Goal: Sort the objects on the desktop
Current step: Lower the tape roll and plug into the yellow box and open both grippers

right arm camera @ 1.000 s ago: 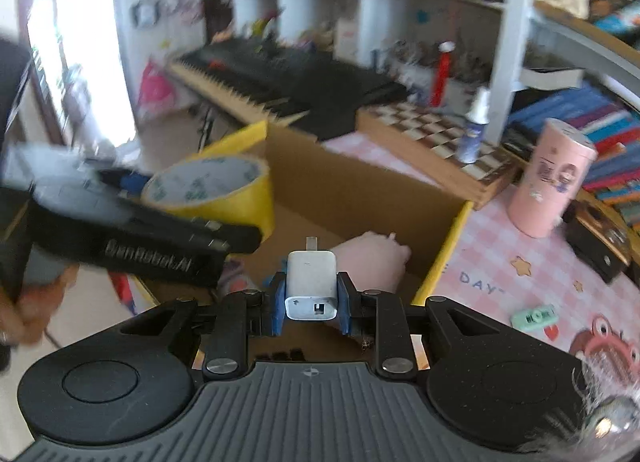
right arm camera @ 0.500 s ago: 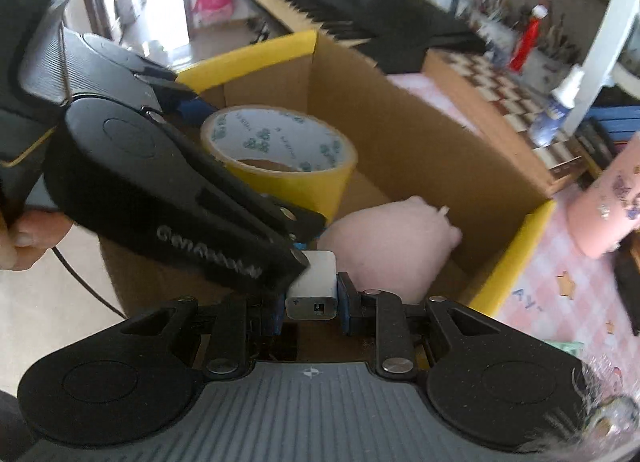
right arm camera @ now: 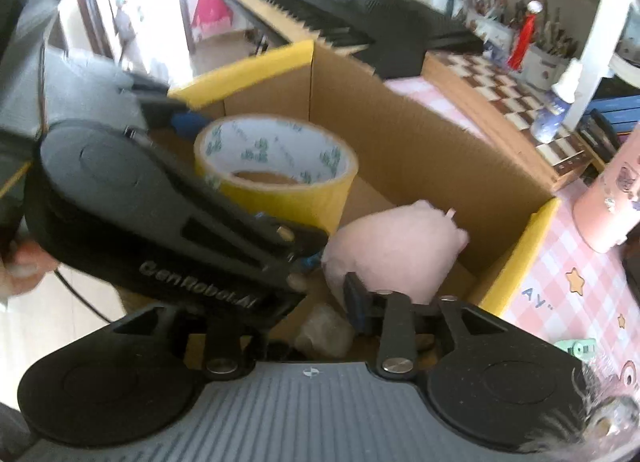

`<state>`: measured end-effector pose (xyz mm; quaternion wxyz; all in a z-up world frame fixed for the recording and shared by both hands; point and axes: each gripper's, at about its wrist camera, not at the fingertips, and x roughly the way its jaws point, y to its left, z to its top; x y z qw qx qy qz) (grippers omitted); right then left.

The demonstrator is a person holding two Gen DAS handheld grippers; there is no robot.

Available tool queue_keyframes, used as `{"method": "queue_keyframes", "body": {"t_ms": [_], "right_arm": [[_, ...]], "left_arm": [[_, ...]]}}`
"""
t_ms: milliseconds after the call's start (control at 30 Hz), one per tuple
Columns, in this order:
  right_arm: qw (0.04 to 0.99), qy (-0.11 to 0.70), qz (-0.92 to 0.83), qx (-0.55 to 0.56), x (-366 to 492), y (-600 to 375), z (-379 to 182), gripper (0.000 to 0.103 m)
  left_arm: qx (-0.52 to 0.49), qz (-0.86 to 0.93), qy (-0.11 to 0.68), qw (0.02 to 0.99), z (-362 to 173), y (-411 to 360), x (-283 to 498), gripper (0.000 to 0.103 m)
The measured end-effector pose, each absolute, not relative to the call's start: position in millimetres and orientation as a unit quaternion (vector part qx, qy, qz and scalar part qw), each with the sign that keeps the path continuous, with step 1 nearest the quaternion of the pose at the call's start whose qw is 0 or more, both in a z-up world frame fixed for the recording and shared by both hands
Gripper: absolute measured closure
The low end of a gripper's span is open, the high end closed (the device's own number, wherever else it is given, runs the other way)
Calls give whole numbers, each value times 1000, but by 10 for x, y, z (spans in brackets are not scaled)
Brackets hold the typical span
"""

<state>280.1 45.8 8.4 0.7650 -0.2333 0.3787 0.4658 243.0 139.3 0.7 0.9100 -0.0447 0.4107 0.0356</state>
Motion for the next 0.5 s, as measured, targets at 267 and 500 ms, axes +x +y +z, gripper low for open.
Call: {"method": "queue_keyframes", "body": {"t_ms": [267, 500], "right_arm": [[844, 313, 405, -162, 2522, -22, 468, 50], [909, 260, 311, -96, 2181, -478, 637, 50]], "left_arm": [[-50, 49, 298, 952, 438, 1360, 1952, 14], [-71, 62, 232, 968, 633, 1323, 1523, 13]]}}
